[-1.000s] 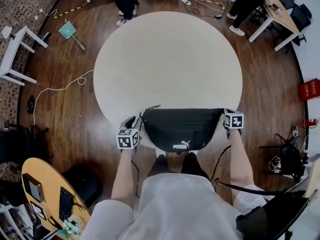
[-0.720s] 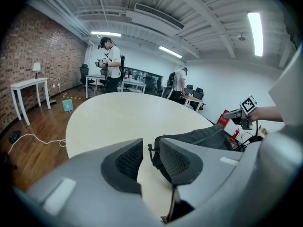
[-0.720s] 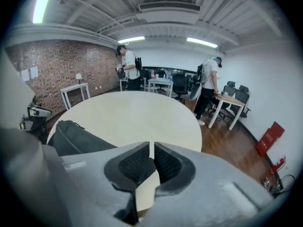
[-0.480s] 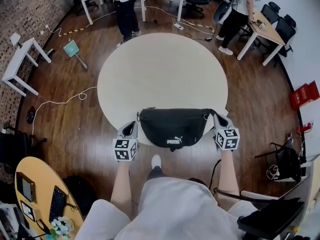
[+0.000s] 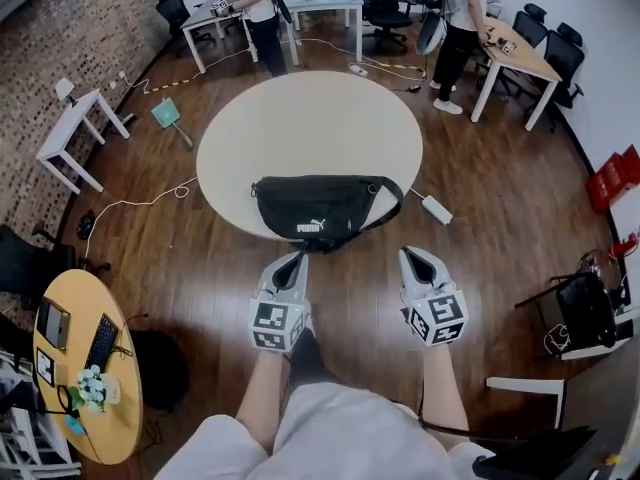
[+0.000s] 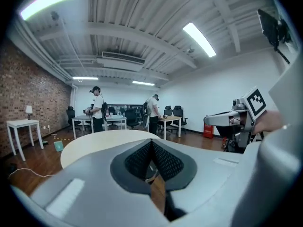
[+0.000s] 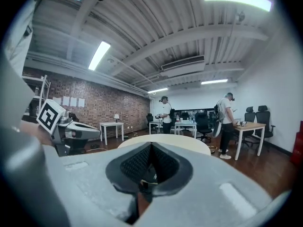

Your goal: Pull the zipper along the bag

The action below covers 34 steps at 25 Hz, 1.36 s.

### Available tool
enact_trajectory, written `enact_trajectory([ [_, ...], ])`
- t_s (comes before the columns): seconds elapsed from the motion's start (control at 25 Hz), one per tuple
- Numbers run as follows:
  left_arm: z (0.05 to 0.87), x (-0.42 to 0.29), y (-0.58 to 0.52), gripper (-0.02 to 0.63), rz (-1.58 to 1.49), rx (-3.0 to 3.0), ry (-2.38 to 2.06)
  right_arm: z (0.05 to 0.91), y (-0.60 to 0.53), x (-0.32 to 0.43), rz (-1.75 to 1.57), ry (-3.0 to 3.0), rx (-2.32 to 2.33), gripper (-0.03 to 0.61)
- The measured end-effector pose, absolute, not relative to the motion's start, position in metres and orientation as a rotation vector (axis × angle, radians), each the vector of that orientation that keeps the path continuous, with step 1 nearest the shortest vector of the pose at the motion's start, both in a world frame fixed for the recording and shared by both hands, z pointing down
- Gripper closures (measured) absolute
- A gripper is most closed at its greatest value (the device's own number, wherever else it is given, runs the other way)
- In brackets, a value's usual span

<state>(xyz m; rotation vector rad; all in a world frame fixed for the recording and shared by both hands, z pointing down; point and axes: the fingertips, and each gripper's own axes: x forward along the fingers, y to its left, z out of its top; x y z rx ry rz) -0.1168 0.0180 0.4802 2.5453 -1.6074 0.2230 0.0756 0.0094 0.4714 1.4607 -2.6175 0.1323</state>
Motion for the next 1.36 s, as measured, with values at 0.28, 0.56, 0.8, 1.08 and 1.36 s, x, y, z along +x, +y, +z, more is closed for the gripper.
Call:
enact_trajectory([
  [0.28,0.406,-0.066,0.126,0.597,0.12,2.588,-1.646,0.416,0.124,0.07,0.112,-2.732,1.359,0.588],
  [0.56,0.371,-0.061,0.168,0.597,0.06,2.654,-1.665,0.358,0.178,0.053,-0.068,-2.733,1.404,0.588],
  [0.8,0.363,-0.078,0.195,0.597,0.023,2.682,-1.63,0.357,0.192,0.026,-0.072,-2.722,1.412,0.588],
  [1.08,0.347,-0.107,0.207,0.597,-0.038,2.696,-1.675,0.355,0.2,-0.009,-0.108,-2.732,1.365,0.588],
  [1.36,0.36,-0.134,0.206,0.597,0.021,2.691,-1.709,0.359,0.196,-0.03,-0.103,-2.716,1.377,0.588],
])
